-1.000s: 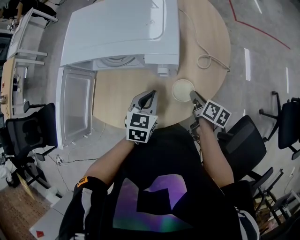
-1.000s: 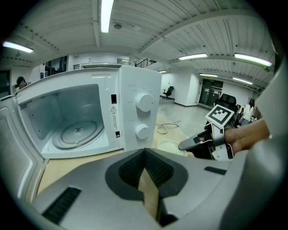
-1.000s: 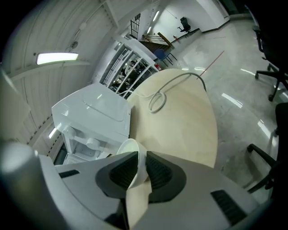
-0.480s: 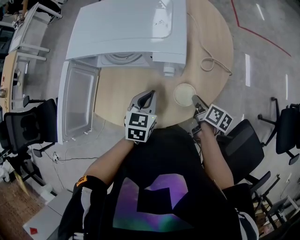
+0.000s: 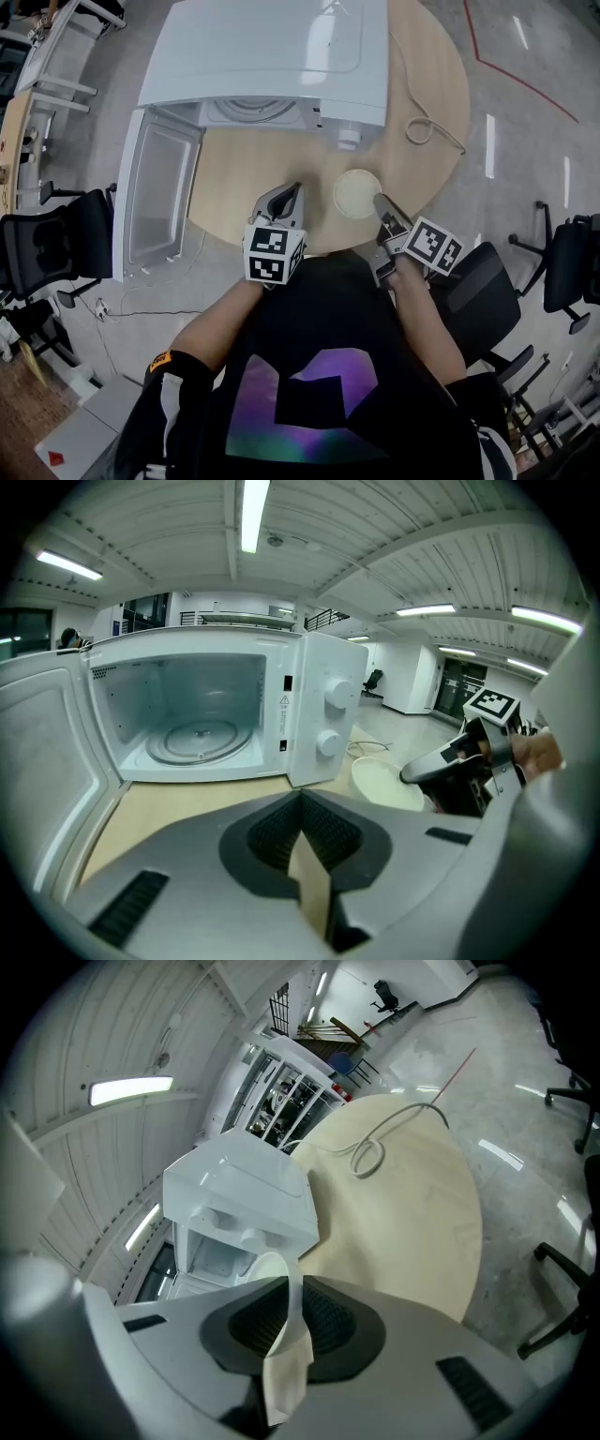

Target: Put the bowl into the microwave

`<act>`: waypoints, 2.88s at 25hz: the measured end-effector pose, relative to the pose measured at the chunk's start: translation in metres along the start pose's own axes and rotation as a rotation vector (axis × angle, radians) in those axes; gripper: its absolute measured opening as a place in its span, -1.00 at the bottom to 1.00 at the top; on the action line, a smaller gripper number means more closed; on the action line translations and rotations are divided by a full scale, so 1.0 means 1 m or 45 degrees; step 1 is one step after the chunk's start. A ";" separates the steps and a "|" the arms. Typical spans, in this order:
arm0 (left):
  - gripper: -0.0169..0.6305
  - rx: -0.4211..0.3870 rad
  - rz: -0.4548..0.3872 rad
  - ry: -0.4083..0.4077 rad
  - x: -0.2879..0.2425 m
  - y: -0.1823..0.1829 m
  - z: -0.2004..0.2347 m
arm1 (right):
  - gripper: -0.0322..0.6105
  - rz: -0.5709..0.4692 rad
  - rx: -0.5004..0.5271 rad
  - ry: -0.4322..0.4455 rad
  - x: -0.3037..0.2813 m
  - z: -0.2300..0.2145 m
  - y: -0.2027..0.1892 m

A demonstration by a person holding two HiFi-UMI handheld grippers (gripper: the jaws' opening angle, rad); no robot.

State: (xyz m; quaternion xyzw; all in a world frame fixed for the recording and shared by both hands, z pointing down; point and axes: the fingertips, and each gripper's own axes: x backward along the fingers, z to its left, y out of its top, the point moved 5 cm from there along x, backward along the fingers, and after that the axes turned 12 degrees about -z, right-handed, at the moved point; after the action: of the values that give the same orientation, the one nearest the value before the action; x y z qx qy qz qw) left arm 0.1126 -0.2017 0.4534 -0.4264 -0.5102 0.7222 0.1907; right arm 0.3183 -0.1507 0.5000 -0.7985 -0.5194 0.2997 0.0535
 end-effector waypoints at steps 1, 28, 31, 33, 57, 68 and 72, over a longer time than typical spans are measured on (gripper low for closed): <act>-0.81 0.013 -0.003 0.012 0.003 -0.001 0.003 | -0.72 0.009 0.006 0.009 -0.001 0.005 -0.002; -0.81 0.244 -0.080 0.247 0.060 -0.017 0.150 | -0.72 0.202 0.097 0.129 -0.081 0.136 -0.083; -0.81 0.239 -0.086 0.243 0.060 -0.015 0.165 | -0.72 0.203 0.106 0.130 -0.093 0.148 -0.089; -0.81 0.233 -0.090 0.240 0.059 -0.012 0.176 | -0.72 0.201 0.110 0.130 -0.102 0.155 -0.091; -0.81 0.143 -0.066 0.105 0.004 0.020 0.233 | -0.72 0.003 0.044 0.073 -0.191 0.195 -0.087; -0.81 0.103 -0.062 0.107 -0.023 0.031 0.248 | -0.72 -0.150 0.004 0.026 -0.225 0.198 -0.077; -0.81 0.107 -0.059 0.112 -0.025 0.031 0.249 | -0.72 -0.212 -0.009 0.022 -0.233 0.197 -0.069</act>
State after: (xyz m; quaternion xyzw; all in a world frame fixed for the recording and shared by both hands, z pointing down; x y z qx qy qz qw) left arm -0.0705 -0.3751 0.4652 -0.4374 -0.4804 0.7188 0.2474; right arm 0.0924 -0.3643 0.4655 -0.7552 -0.5847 0.2854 0.0800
